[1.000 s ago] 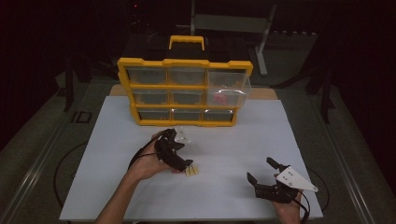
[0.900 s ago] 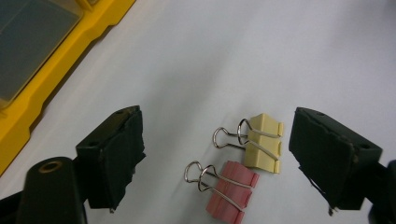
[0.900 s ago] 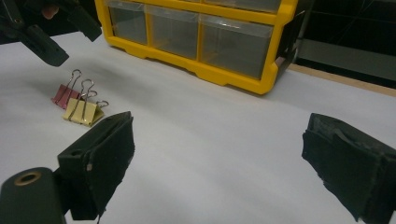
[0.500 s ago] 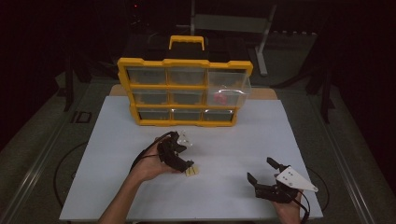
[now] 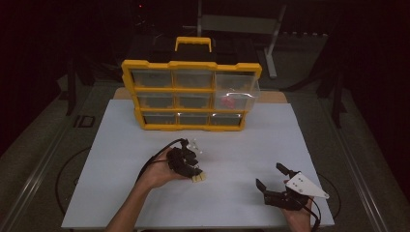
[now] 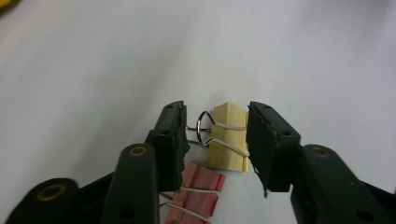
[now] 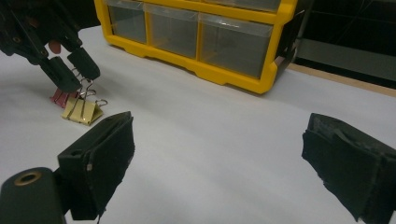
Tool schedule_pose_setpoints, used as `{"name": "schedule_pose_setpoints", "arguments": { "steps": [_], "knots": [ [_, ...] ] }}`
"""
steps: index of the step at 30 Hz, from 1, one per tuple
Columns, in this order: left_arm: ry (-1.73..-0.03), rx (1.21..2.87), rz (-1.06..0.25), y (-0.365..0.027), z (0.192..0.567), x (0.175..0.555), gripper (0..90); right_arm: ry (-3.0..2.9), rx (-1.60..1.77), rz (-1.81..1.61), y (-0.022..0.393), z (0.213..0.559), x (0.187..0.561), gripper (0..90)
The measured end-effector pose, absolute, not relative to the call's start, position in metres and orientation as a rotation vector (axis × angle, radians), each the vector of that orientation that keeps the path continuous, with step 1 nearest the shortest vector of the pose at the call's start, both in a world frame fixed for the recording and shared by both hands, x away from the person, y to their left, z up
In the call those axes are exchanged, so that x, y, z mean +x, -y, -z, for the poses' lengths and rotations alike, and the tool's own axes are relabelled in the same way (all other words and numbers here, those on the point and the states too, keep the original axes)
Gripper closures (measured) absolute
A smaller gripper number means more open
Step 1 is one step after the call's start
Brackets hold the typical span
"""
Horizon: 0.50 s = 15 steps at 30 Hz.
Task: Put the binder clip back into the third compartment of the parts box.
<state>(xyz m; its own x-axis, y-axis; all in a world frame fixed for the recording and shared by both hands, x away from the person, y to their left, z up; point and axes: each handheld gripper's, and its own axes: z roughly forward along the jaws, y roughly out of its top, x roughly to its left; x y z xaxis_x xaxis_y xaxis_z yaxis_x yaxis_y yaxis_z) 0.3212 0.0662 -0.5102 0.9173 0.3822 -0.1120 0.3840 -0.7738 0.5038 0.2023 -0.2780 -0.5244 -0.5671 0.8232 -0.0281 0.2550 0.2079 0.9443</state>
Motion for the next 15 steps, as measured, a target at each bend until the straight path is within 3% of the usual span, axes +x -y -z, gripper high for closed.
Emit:
{"name": "schedule_pose_setpoints", "arguments": {
  "steps": [7,15],
  "knots": [
    [-0.541,2.566,0.021,-0.0630,0.5166,0.3226,69.5,-1.946,0.994,-1.359,0.2778,0.5245,0.2024,8.8],
    [-0.453,2.536,0.063,-0.0625,0.5096,0.3150,86.0,-1.947,0.993,-1.360,0.2774,0.5248,0.2028,8.9]
  ]
}}
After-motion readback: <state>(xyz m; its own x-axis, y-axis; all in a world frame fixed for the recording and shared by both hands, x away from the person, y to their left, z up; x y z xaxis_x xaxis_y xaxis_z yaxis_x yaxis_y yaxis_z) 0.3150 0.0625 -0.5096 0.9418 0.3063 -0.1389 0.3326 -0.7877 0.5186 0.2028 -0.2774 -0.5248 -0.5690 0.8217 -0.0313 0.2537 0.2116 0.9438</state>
